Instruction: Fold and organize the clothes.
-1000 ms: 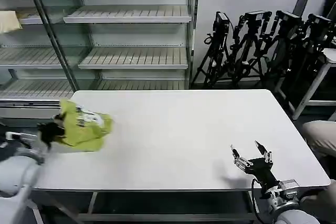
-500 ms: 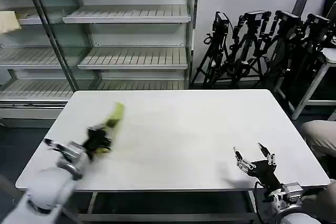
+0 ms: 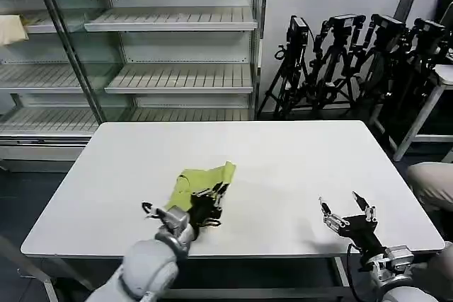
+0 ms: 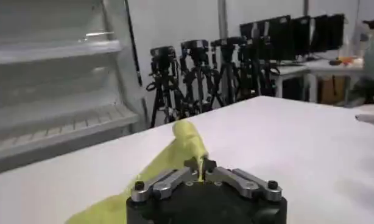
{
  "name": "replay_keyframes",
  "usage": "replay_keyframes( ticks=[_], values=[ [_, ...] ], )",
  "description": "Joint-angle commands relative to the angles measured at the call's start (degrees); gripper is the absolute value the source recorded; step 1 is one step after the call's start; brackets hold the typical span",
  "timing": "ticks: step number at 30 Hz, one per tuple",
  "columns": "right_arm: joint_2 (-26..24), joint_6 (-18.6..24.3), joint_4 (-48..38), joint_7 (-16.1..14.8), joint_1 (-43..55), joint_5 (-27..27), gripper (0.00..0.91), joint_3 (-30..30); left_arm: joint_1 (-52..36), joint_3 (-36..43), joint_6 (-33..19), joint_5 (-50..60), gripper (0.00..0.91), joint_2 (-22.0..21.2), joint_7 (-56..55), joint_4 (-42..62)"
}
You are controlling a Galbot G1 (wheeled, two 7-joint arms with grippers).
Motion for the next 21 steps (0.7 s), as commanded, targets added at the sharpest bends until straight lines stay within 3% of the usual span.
replay_keyframes(
  ticks=[1, 7, 8, 9, 21],
  values=[
    [-1.1, -0.1, -0.1, -0.1, 0.4, 1.5, 0.907, 2.2, -9.4, 8.2, 1.8, -2.6, 0.01, -12.8, -15.3, 11.8],
    [-2.0, -0.1, -0.4, -0.1, 1.2, 2.3, 0.907, 3.1, -10.1, 9.5, 1.8, -2.0, 0.01, -14.3, -15.1, 13.3],
    [-2.0, -0.2, -0.4, 0.0, 1.4, 2.4, 0.907, 3.2, -10.2, 9.8, 1.9, -1.7, 0.363, -14.7, -14.8, 13.6],
    [-2.0, -0.2, -0.4, 0.2, 1.6, 2.3, 0.907, 3.2, -10.2, 10.0, 1.8, -1.0, 0.907, -14.9, -13.6, 13.9],
    [-1.9, 1.3, -0.8, -0.9, 3.3, -1.3, 0.907, 3.0, -13.4, 9.0, -2.4, -2.5, 0.907, -17.0, -9.1, 13.4]
  ],
)
